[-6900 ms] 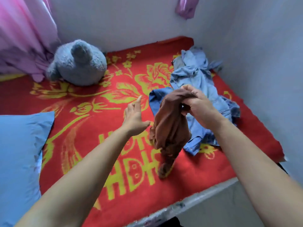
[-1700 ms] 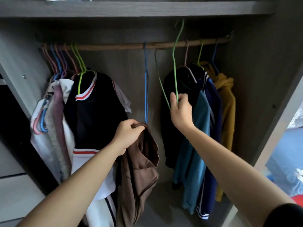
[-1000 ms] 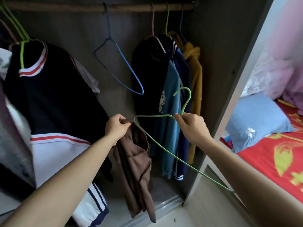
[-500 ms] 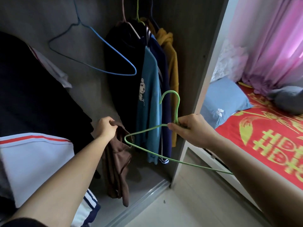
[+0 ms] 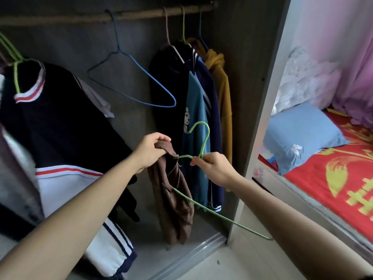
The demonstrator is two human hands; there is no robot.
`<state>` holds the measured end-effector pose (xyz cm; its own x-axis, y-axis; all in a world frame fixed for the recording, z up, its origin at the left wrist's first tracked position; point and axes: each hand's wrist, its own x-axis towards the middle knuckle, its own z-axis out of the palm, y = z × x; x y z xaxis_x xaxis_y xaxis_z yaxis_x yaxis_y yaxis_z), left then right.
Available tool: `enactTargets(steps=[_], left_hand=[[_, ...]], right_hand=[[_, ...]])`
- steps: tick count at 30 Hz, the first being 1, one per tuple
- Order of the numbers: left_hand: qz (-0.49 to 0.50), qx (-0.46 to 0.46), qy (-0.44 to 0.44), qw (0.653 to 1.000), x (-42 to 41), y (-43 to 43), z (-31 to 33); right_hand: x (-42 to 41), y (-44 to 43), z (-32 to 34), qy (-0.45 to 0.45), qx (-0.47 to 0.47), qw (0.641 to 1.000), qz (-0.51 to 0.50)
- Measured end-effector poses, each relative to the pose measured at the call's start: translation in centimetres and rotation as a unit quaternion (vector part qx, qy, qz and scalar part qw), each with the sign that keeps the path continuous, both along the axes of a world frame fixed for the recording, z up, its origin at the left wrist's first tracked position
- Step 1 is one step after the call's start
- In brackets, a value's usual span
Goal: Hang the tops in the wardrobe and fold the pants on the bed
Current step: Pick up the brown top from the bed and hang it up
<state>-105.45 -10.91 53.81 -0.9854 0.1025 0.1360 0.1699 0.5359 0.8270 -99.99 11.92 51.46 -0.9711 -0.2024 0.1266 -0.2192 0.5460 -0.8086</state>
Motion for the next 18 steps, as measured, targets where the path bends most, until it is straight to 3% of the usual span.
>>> enactTargets(steps=[5,8,10,14,18], left_hand=[[0.058,-0.105,0.107,0.987,0.2,-0.1,1.0],[0.103,-0.166,0.186,0.963,-0.4,0.6,2.5],[0.110,-0.144,0.210,0.961,-0.2,1.9,4.1],[0.082,-0.142,0.185,0.969,0.6,3.8,4.9],[0.164,-0.183,0.132,0.960,-0.3,3.4,4.6]], right_hand=[[0.3,2.0,1.3,0.110,-0.092,0.990,-0.004],[-0.1,2.7,0.2,0.095,-0.078,0.992,-0.015],[-0.8,3.1,-0.4,0.052,-0.031,0.998,-0.001],[-1.3,3.7,1.8,0.064,-0.055,0.996,0.013],[-0.6,3.8,3.4,0.140,-0.107,0.984,0.028]])
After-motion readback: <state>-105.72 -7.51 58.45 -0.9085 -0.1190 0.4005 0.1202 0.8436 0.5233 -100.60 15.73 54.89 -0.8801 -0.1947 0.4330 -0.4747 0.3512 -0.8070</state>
